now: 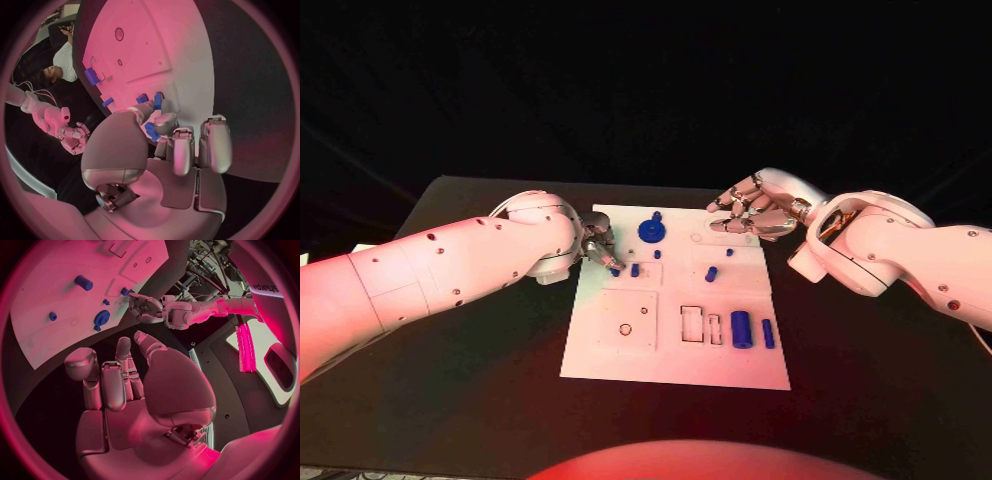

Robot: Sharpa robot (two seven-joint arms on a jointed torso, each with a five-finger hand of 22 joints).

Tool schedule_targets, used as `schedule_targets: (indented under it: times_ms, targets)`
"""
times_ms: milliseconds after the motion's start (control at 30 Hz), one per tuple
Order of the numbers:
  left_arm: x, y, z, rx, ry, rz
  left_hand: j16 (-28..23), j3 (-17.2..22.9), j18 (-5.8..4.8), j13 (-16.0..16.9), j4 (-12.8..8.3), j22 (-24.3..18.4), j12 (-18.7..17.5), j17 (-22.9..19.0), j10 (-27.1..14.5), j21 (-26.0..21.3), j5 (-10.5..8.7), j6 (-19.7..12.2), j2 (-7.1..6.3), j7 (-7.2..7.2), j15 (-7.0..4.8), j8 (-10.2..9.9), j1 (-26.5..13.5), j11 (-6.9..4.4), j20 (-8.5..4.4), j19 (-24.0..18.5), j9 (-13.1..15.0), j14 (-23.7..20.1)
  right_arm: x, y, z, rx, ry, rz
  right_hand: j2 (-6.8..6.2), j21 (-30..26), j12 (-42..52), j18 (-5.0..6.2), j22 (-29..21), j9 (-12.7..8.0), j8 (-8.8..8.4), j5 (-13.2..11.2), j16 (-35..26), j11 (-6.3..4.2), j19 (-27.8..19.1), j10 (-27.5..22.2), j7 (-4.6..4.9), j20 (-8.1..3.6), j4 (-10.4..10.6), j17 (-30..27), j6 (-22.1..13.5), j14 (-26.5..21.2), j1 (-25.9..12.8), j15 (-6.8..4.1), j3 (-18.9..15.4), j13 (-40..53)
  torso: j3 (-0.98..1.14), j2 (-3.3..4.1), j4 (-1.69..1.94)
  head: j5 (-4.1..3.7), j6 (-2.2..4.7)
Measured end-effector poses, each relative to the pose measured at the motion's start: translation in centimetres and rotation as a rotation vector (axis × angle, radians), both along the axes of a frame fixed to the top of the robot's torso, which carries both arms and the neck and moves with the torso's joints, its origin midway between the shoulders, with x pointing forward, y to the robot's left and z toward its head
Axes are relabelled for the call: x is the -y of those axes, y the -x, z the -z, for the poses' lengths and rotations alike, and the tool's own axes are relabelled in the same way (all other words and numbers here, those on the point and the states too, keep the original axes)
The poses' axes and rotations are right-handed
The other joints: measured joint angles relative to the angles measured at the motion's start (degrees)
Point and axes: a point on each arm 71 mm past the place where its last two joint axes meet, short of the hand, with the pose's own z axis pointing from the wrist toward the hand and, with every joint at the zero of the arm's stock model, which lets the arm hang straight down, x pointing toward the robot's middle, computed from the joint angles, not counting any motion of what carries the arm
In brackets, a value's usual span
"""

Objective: Assemble the parts on the task board

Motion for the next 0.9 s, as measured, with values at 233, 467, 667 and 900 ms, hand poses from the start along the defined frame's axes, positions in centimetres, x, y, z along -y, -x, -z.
schedule_targets:
  times_ms: [233, 467, 667, 900]
  targets:
    - [-0.01, 0.21, 0.03, 0.001, -0.003, 0.004, 0.0, -0.1, 0.00, 0.1, -0.1, 0.0, 0.3, 0.0, 0.3, 0.0, -0.02, 0.0, 0.00, 0.01, 0.00, 0.0, 0.0, -0.09, 0.00, 0.0, 0.0, 0.0, 0.02, 0.01, 0.00, -0.001, -0.001, 0.000, 0.00, 0.0, 0.0, 0.00, 0.0, 0.0, 0.00, 0.0, 0.0, 0.00, 0.0, 0.0, 0.00, 0.00, 0.0, 0.0, 0.0, 0.0, 0.0, 0.00, 0.0, 0.0, 0.02, -0.01, 0.01, 0.01, -0.06]
    - [0.01, 0.48, 0.07, 0.012, -0.012, 0.014, 0.0, -0.1, 0.00, 0.1, -0.1, 0.0, 0.3, 0.0, 0.3, 0.2, -0.10, 0.1, 0.01, 0.10, 0.00, 0.0, 0.0, -0.08, 0.00, 0.0, 0.0, 0.0, 0.04, 0.03, -0.01, -0.001, -0.002, 0.000, 0.00, 0.0, 0.0, 0.00, 0.0, 0.0, 0.00, 0.0, 0.0, 0.00, 0.0, 0.0, 0.00, 0.00, 0.0, 0.0, 0.0, 0.0, 0.0, 0.00, 0.0, 0.0, 0.02, -0.01, 0.01, 0.13, -0.11]
    - [-0.01, 0.62, 0.11, 0.030, -0.017, 0.018, 0.0, -0.3, 0.00, -0.1, -0.3, 0.0, 0.3, 0.0, 0.3, 0.2, -0.20, 0.1, 0.01, 0.10, 0.00, -0.1, 0.0, -0.08, 0.00, 0.0, 0.0, 0.0, 0.07, 0.04, -0.01, -0.001, -0.003, 0.000, -0.01, 0.0, 0.0, 0.00, 0.0, 0.0, 0.00, 0.2, 0.0, 0.00, 0.0, 0.0, 0.00, 0.00, 0.2, -0.1, 0.0, 0.0, 0.0, 0.00, -0.2, 0.0, 0.02, -0.01, 0.01, 0.18, -0.11]
    - [-0.06, 0.67, 0.13, 0.050, -0.014, 0.014, 0.0, -0.3, 0.00, -0.2, -0.3, 0.0, 0.3, 0.0, 0.5, 0.3, -0.24, 0.1, 0.01, 0.14, 0.00, -0.2, 0.0, 0.09, 0.00, 0.0, 0.0, 0.0, 0.07, 0.05, -0.02, -0.001, -0.004, 0.000, -0.01, 0.0, 0.0, 0.00, 0.0, 0.0, 0.00, 0.2, 0.0, 0.01, 0.0, 0.0, 0.00, 0.00, 0.2, -0.1, 0.0, 0.0, 0.0, 0.00, -0.2, 0.0, 0.02, 0.00, -0.02, 0.20, 0.03]
